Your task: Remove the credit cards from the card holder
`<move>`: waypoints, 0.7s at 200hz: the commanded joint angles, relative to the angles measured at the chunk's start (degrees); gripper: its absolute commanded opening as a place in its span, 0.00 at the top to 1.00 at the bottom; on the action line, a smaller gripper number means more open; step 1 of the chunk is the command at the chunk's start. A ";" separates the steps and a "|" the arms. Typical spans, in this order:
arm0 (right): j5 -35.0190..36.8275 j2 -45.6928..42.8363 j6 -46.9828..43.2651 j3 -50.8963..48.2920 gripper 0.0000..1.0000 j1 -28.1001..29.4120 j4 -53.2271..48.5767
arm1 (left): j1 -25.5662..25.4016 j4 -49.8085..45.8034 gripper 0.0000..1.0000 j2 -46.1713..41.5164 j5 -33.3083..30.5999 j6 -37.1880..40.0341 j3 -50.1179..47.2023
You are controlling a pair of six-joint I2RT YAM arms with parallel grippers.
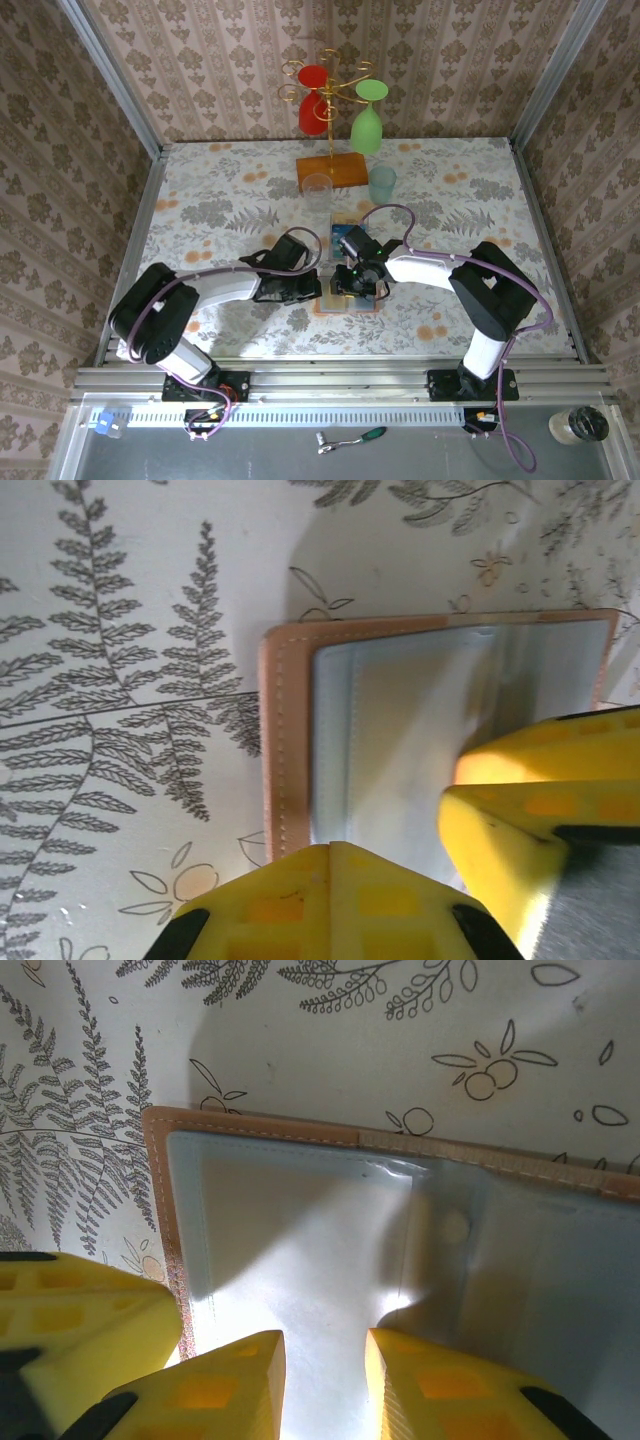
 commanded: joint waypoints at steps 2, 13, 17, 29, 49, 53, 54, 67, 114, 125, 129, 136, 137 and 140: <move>1.73 -1.28 -0.09 0.37 0.71 0.36 -2.89 | -0.16 1.07 0.99 1.36 0.49 -0.48 -1.05; 1.55 -1.20 -0.09 0.33 0.71 0.36 -2.85 | 0.04 1.63 0.99 2.15 0.91 -0.72 -1.49; 1.43 -1.18 0.00 0.38 0.71 0.36 -2.93 | 0.09 1.60 0.99 2.38 0.95 -0.78 -1.62; 1.38 -1.27 0.13 0.34 0.71 0.39 -2.90 | 0.53 0.48 1.00 2.51 0.73 -0.75 -1.90; 1.21 -1.52 0.64 0.33 0.71 0.49 -2.56 | 1.63 -3.58 1.00 1.34 -1.06 0.50 -2.10; 1.20 -1.50 0.80 0.25 0.71 0.51 -2.41 | 1.92 -4.38 1.00 0.95 -1.42 0.86 -2.16; 1.16 -1.47 0.84 0.24 0.71 0.52 -2.34 | 2.01 -4.61 1.00 0.85 -1.46 0.89 -2.17; 0.47 -1.36 1.77 0.10 0.71 0.87 -1.05 | 3.06 -6.46 1.00 -0.14 -2.02 1.82 -2.64; 1.30 -0.08 3.18 0.59 0.71 1.94 -0.43 | 6.30 -6.72 1.00 -3.24 -0.69 3.28 -5.02; 1.62 -0.14 3.17 0.42 0.71 1.89 -0.56 | 6.53 -6.93 1.00 -3.74 -0.63 3.54 -5.07; 1.62 -0.17 3.17 0.33 0.71 1.94 -0.52 | 6.55 -6.87 1.00 -3.94 -0.62 3.56 -5.07; 1.43 -0.15 3.05 0.33 0.71 1.91 -0.44 | 6.52 -6.82 0.99 -4.21 -0.54 3.73 -5.07; 1.45 -0.18 3.07 0.37 0.71 1.88 -0.39 | 6.51 -6.79 0.99 -4.24 -0.54 3.73 -5.07; 1.33 -0.17 2.96 0.41 0.71 1.90 -0.36 | 6.53 -6.69 0.99 -4.27 -0.54 3.74 -5.07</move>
